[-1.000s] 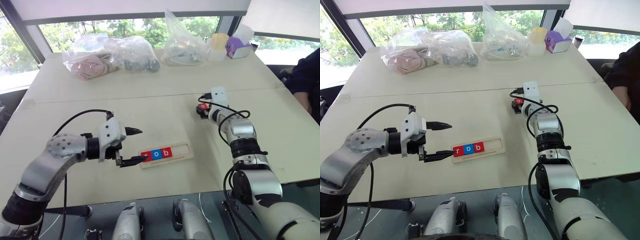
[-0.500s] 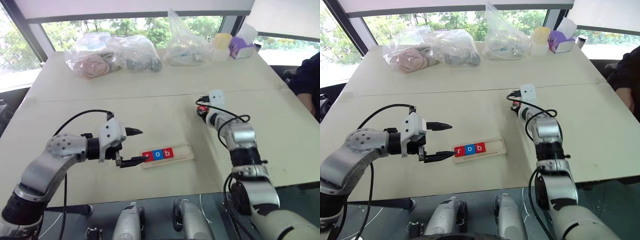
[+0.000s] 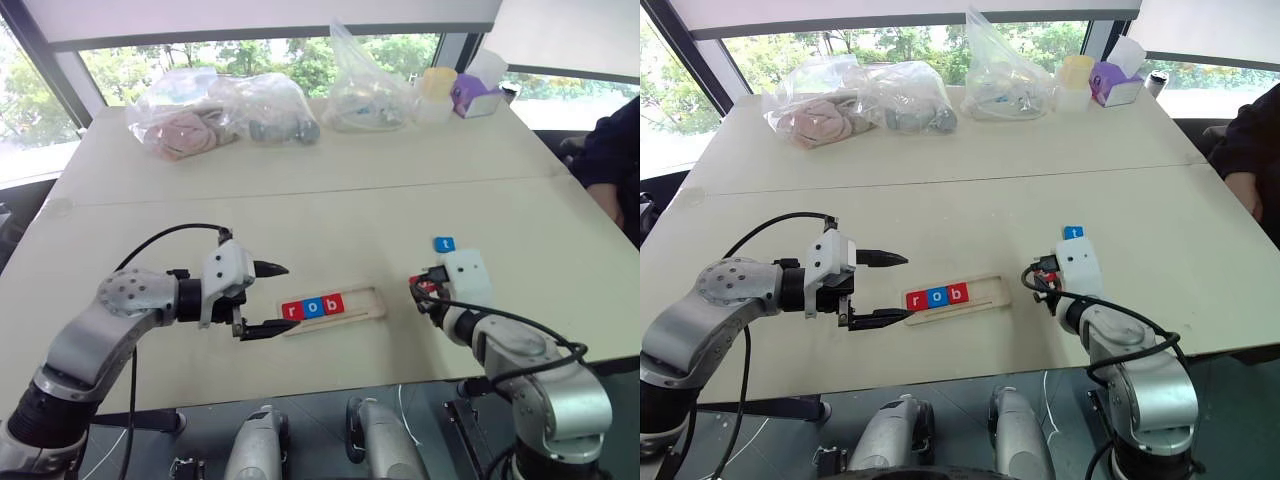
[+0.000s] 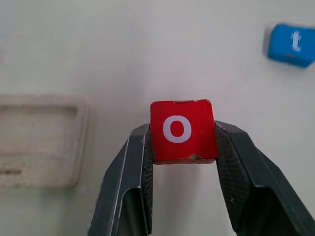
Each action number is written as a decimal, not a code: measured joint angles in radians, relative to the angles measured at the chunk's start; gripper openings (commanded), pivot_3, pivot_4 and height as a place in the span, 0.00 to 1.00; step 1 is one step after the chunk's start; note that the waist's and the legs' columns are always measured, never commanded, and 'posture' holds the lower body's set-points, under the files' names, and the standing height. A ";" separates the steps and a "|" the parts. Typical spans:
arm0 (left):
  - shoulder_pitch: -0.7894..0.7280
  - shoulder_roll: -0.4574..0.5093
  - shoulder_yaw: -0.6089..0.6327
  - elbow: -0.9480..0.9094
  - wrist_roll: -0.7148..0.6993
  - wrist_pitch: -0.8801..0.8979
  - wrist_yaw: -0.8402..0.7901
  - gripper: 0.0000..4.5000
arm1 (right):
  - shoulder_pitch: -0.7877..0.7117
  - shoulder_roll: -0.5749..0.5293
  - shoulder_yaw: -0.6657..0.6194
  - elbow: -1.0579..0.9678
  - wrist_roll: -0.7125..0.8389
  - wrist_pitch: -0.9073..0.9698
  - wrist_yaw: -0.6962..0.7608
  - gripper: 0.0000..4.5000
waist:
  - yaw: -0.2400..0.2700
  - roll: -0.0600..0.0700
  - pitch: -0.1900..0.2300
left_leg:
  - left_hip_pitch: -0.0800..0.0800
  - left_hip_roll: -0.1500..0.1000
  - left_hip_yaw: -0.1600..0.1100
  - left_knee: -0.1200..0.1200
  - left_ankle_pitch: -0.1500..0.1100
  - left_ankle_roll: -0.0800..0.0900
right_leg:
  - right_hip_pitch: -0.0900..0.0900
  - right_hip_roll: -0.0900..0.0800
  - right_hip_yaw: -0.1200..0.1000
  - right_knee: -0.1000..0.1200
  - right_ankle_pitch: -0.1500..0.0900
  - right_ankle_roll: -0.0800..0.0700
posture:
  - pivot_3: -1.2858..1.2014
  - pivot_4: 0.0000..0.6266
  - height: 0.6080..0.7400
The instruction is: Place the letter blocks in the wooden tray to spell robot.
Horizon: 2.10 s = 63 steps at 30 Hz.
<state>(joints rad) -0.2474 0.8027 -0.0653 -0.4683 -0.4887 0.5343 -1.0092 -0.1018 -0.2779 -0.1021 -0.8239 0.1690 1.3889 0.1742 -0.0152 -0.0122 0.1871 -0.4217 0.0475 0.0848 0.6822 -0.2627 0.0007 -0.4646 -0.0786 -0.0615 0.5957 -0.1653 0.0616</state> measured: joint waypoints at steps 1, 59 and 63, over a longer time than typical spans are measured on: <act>-0.004 0.000 0.000 0.004 0.000 -0.001 -0.004 1.00 | 0.009 0.001 0.000 0.000 0.000 0.002 -0.005 0.26 | 0.000 0.000 0.000 | -0.001 0.000 0.000 0.000 0.000 0.000 | 0.000 0.000 0.000 0.000 0.000 0.000 | 0.52 0.24 1.00; -0.071 -0.023 -0.037 0.036 0.031 -0.006 -0.012 1.00 | -0.266 -0.617 0.247 0.913 0.050 -1.081 1.052 0.98 | 0.007 -0.004 0.002 | -0.003 -0.006 -0.001 0.001 0.002 0.003 | 0.001 0.000 -0.001 0.000 0.000 0.001 | 0.52 0.24 1.00; -0.069 -0.023 -0.037 0.035 0.031 -0.006 -0.009 1.00 | -0.272 -0.616 0.252 0.947 0.040 -1.106 1.074 0.98 | 0.007 -0.004 0.002 | -0.003 -0.006 0.000 0.001 0.002 0.003 | 0.001 0.000 -0.001 0.000 0.000 0.001 | 0.52 0.24 1.00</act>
<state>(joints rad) -0.3165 0.7797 -0.1025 -0.4331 -0.4582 0.5285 -1.0184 -0.3736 -0.8937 0.1498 0.1231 0.2088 0.2825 1.2486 -0.0078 -0.0158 0.1894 -0.4243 0.0415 0.0850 0.6837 -0.2611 0.0038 -0.4636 -0.0790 -0.0627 0.5953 -0.1654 0.0622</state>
